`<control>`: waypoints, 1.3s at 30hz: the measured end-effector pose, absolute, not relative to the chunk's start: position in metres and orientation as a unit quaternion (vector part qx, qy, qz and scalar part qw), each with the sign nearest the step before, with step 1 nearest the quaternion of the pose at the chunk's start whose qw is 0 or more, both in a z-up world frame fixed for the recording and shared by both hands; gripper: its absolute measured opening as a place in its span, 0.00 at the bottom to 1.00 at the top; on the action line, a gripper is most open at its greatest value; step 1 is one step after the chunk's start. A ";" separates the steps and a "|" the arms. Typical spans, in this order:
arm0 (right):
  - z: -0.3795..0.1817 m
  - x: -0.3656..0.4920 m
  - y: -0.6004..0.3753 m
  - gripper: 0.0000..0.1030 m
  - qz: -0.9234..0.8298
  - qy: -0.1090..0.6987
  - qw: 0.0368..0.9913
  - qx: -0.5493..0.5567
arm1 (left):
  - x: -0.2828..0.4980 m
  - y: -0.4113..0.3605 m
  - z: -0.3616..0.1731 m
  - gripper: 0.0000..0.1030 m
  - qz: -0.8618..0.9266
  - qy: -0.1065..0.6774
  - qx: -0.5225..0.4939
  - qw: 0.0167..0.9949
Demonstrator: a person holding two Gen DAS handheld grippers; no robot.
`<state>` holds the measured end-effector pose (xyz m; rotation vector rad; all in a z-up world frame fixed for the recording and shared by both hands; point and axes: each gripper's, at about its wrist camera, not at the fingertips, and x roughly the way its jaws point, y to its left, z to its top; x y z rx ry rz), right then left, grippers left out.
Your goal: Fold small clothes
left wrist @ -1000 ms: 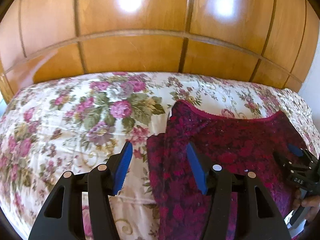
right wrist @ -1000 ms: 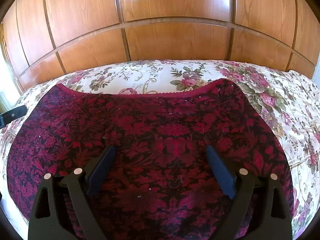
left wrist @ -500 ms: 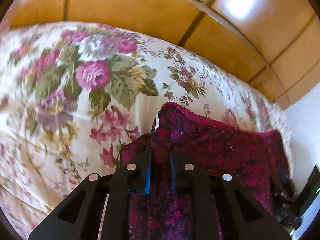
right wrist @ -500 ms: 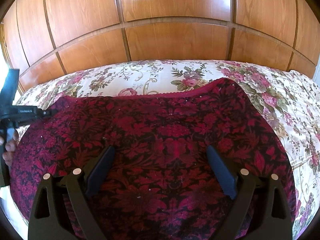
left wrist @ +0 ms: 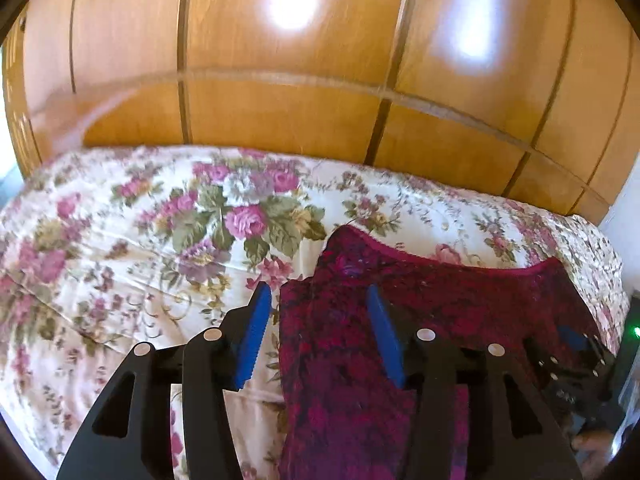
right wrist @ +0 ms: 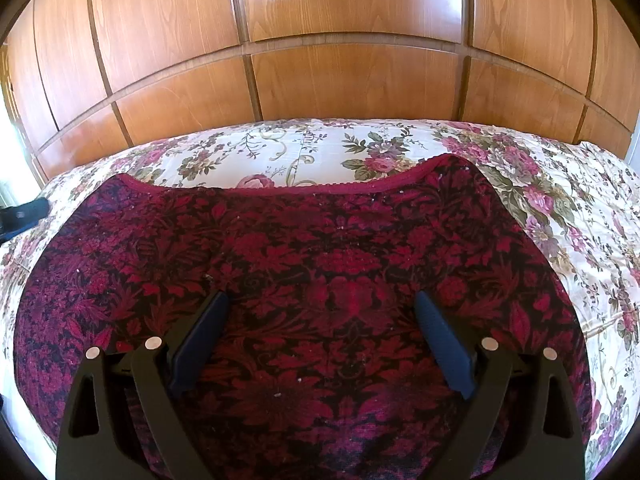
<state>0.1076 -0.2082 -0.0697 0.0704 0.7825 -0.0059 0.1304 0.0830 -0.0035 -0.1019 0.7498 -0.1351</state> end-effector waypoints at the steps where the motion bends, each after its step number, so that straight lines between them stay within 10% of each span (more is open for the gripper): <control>1: -0.069 0.108 -0.208 0.91 -0.003 0.383 0.923 0.034 | 0.125 0.082 -0.001 0.48 -0.065 0.363 -0.045 0.928; 26: -0.024 0.110 -0.285 0.92 -0.090 0.386 0.917 0.047 | 0.077 0.054 -0.013 0.48 -0.077 0.368 -0.014 0.927; 31: -0.032 0.123 -0.293 0.64 -0.095 0.403 0.909 0.041 | 0.076 0.051 -0.015 0.48 -0.075 0.368 -0.003 0.927; 34: -0.039 0.129 -0.293 0.24 -0.100 0.414 0.905 0.018 | 0.077 0.049 -0.018 0.48 -0.075 0.370 0.002 0.926; 39: -0.054 0.138 -0.304 0.20 -0.105 0.432 0.896 0.027 | 0.080 0.045 -0.026 0.48 -0.075 0.381 0.009 0.922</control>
